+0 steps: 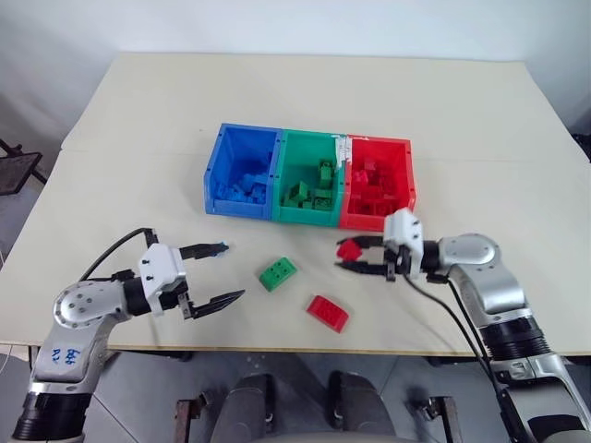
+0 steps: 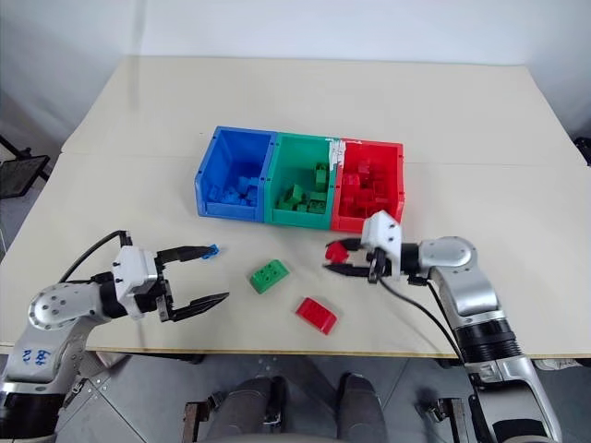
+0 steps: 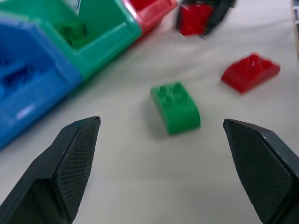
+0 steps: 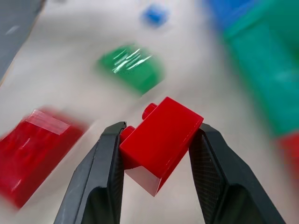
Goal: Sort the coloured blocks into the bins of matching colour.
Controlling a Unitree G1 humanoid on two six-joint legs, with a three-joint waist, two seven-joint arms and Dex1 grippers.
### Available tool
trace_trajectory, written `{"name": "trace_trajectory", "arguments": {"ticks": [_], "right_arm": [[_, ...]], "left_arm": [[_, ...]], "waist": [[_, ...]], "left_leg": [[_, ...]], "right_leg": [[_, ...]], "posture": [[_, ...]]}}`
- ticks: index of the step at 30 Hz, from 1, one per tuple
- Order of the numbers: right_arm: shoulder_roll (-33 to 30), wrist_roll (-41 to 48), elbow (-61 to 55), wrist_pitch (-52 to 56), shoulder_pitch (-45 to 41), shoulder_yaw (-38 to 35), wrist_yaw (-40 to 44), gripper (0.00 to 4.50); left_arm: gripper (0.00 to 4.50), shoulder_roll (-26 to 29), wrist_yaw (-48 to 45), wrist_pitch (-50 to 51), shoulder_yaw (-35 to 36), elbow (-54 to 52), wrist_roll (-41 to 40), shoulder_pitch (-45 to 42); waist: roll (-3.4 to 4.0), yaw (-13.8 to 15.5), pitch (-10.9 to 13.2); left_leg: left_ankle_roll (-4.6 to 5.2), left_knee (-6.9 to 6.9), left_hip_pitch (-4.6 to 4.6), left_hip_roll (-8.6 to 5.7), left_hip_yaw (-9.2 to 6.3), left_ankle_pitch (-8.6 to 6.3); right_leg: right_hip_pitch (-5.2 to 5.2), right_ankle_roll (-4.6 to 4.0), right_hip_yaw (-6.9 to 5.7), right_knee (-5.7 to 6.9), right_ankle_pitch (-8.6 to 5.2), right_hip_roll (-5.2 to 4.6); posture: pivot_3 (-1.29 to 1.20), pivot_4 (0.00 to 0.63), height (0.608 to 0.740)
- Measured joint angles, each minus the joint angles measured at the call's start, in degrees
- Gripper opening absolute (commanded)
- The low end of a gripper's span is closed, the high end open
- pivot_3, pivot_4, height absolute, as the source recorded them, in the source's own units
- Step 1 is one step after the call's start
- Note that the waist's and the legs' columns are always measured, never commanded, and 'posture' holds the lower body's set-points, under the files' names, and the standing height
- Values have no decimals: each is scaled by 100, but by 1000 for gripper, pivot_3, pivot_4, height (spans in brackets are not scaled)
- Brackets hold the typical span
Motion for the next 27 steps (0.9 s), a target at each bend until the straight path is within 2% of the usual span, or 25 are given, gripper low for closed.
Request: {"name": "trace_trajectory", "arguments": {"ticks": [3,5,9,12,16,18,22,27], "right_arm": [[71,268,30,553,-314,-395,-546,1581],[121,253,400,720,-847,-634,-1037,1581],[107,-91,1121,462,-1528,-743,-1549,1581],[152,-325,1779,352,-1688,-738,-1775,2630],[250,-401,1946,188,-1771,-659,-1772,3997],[250,-398,1943,108,-1769,-657,-1730,4473],[125,-96,1308,5,-1255,-746,-1247,4473],[-444,583,31,43,250,-1133,-321,4473]], "left_arm": [[4500,-250,81,125,-234,22,-3,-464],[4500,-543,310,466,-475,-70,-44,-1059],[4500,-649,593,1099,-668,-305,-202,-1560],[4500,-663,676,1368,-688,-298,-238,-1580],[4500,-646,676,1427,-685,-305,-240,-1485],[4500,-625,675,1450,-675,-313,-240,-1370],[4500,-520,589,1350,-602,-319,-240,-1171],[4500,-294,176,724,-370,7,-213,-810]], "waist": [[1,-1,1],[2,-1,2],[0,-10,0],[0,-32,0],[0,-46,0],[0,-39,0],[0,30,0],[2,109,1]], "left_leg": [[1,4,-1,-1,2,1],[6,15,-15,-3,4,7],[3,11,-8,-2,6,6],[5,7,-15,-1,14,7],[6,23,-53,-1,11,7],[7,39,-74,1,5,8],[8,54,-79,2,-3,8],[19,64,-79,1,5,0]], "right_leg": [[0,0,0,4,0,0],[-5,1,-3,6,0,0],[-4,2,-6,13,1,5],[-13,2,-11,9,1,8],[-41,3,-22,9,1,8],[-53,3,-29,15,1,8],[-46,3,-38,15,1,7],[-36,9,-50,2,4,1]], "posture": [[0,150,740],[0,150,740],[0,150,740],[0,150,740],[0,150,740],[0,150,740],[0,150,740],[0,150,740]]}}
